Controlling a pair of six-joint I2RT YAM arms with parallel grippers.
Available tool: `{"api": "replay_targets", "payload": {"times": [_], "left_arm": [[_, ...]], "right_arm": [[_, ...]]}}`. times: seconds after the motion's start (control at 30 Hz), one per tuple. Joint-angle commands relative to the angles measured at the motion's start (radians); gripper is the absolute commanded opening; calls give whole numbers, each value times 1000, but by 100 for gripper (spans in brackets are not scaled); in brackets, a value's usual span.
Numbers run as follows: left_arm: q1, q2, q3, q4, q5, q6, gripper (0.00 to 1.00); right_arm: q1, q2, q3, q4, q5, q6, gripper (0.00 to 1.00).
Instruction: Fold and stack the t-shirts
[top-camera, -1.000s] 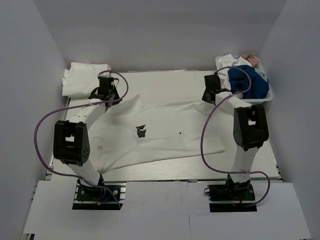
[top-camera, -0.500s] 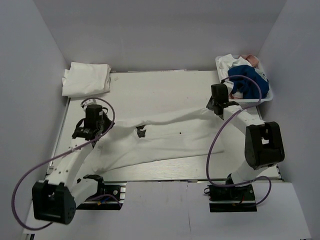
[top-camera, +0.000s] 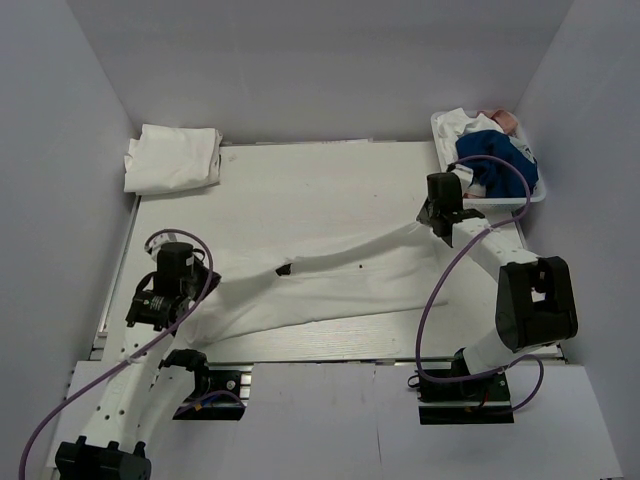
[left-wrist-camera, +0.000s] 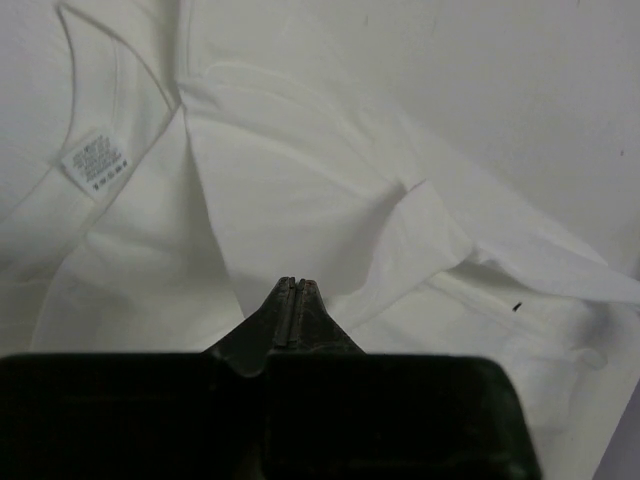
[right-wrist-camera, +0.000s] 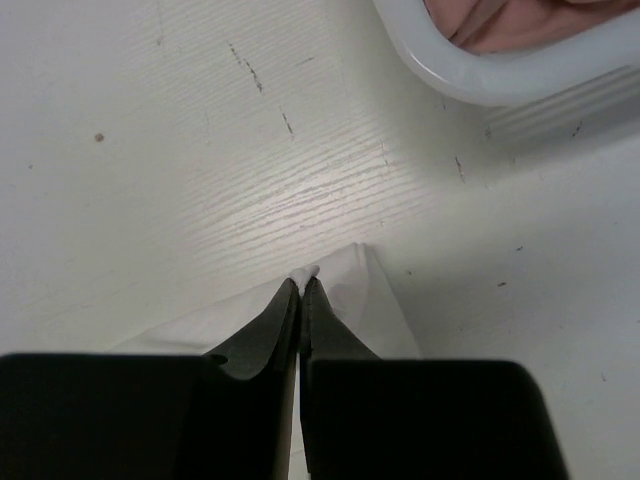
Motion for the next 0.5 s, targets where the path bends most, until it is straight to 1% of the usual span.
{"api": "replay_targets", "payload": {"times": [0.0,0.03,0.07,0.2,0.23,0.27,0.33,0.37,0.43,0.47], "left_arm": [[-1,-23,-8,-80,128,-6,0],[-1,-23,-8,-80,202,3,0],[-1,-33,-8,-80,241,17,0],[-10,-24,-52,-120,358,72,0],[-10,-23,-52,-110,388,104,7],[-10,-7,-52,-122,402,105,21],[-10,18,-34,-178,407,105,59],[-10,32,-25,-200,407,120,89],[-10,32,-16,-232,430,135,100],[-10,20,-16,-232,430,135,100]], "right_arm": [[-16,-16,-8,-6,33,0,0],[-16,-11,-10,-6,26,2,0],[-16,-11,-11,-11,25,2,0],[-23,-6,-40,14,-9,11,5],[-23,-6,-46,17,-15,11,5],[-26,-6,-52,9,-15,17,7],[-25,-6,-57,-14,-7,43,22],[-31,-6,-65,-3,6,56,26],[-30,-14,-80,-44,31,83,44],[-40,-17,-85,-49,67,94,54]]}}
